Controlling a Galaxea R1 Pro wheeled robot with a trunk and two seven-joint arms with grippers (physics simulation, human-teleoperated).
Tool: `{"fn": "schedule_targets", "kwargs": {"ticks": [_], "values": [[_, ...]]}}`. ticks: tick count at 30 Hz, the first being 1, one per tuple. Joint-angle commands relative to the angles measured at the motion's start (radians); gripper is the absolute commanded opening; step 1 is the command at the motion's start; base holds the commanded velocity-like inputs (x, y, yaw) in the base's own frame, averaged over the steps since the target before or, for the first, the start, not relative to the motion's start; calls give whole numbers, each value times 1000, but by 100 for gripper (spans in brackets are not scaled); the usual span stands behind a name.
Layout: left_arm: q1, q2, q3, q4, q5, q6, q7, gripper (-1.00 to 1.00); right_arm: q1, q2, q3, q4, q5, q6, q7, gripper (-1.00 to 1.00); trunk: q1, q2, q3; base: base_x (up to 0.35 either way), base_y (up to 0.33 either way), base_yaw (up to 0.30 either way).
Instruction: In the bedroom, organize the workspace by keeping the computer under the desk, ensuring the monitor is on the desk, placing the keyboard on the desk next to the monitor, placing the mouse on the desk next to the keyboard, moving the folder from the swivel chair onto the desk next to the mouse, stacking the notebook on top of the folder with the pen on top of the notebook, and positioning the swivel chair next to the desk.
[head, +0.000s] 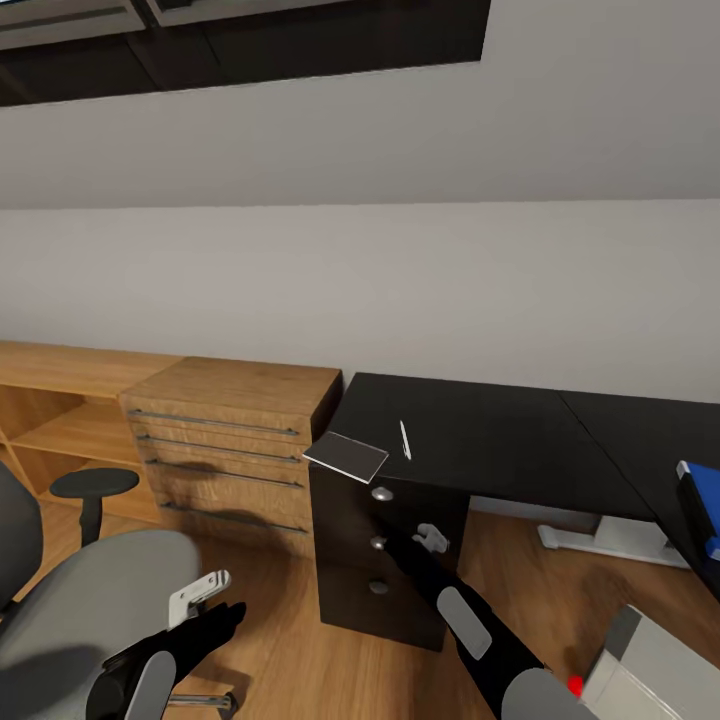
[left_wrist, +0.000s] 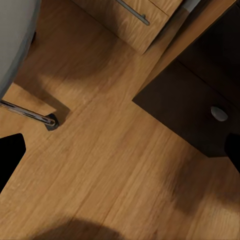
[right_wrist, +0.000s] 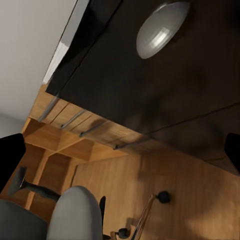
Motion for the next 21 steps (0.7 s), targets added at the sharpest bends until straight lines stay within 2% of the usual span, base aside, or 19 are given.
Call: {"fn": "schedule_targets", "kwargs": {"ticks": [1,2,6,11,21], "values": [[-1,-1,1,-1,10,3,8,100,-1,7,8,0,-8,-2,-1,100,0,-1,-1,0,0,0],[-1,1,1,0,9,3,6,100,-1,41,29,-10,-2,-10,-69,100,0,-1,-1,0,0,0],[-1,1,1,0,10,3,4,100,-4,48,32,-27,-5,-11,-121,100,0,-1,-1,1,18,0],[-1,1,-1,0,10,3,1,100,-5,46,33,-25,-2,-40,-125,100,0,-1,-1,54,172,0],[-1,1,-2,1,9,4,1,100,-5,42,32,-30,0,-72,-116,100,0,-1,-1,21,33,0]]}}
